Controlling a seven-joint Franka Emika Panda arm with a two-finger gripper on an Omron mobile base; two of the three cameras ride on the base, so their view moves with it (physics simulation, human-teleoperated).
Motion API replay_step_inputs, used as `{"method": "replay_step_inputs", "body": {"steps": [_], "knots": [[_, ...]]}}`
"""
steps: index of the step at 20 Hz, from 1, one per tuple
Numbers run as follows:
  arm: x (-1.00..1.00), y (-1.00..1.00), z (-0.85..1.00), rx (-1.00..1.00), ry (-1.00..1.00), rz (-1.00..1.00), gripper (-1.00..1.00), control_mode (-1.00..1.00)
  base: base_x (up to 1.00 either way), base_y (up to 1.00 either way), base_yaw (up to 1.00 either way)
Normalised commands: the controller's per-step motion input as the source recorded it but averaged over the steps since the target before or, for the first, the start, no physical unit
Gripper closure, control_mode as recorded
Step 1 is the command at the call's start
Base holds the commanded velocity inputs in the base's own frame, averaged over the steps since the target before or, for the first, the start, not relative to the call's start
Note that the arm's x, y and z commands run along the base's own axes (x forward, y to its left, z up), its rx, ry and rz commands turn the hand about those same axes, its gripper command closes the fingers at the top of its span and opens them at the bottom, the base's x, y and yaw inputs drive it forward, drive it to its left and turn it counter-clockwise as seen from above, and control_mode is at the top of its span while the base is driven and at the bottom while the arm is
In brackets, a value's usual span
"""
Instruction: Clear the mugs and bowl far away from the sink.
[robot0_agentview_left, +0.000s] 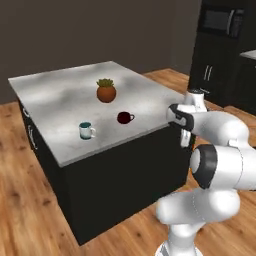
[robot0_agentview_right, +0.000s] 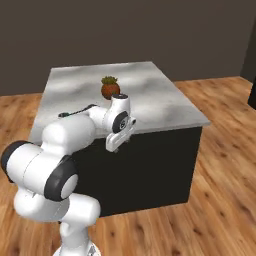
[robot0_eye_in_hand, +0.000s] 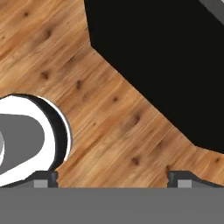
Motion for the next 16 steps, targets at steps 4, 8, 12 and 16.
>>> {"method": "replay_step_inputs", "body": {"steps": [4, 8, 12, 16], "knots": [[0.0, 0.0, 0.0, 0.0, 0.0, 0.0, -1.0, 1.0, -0.7, 0.0, -0.69], [0.0, 0.0, 0.0, 0.0, 0.0, 0.0, -1.0, 1.0, -0.59, 0.0, -0.8], [0.0, 0.0, 0.0, 0.0, 0.0, 0.0, -1.0, 1.0, -0.49, 0.03, -0.87], [0.0, 0.0, 0.0, 0.0, 0.0, 0.0, -1.0, 1.0, -0.34, 0.16, -0.93]]}}
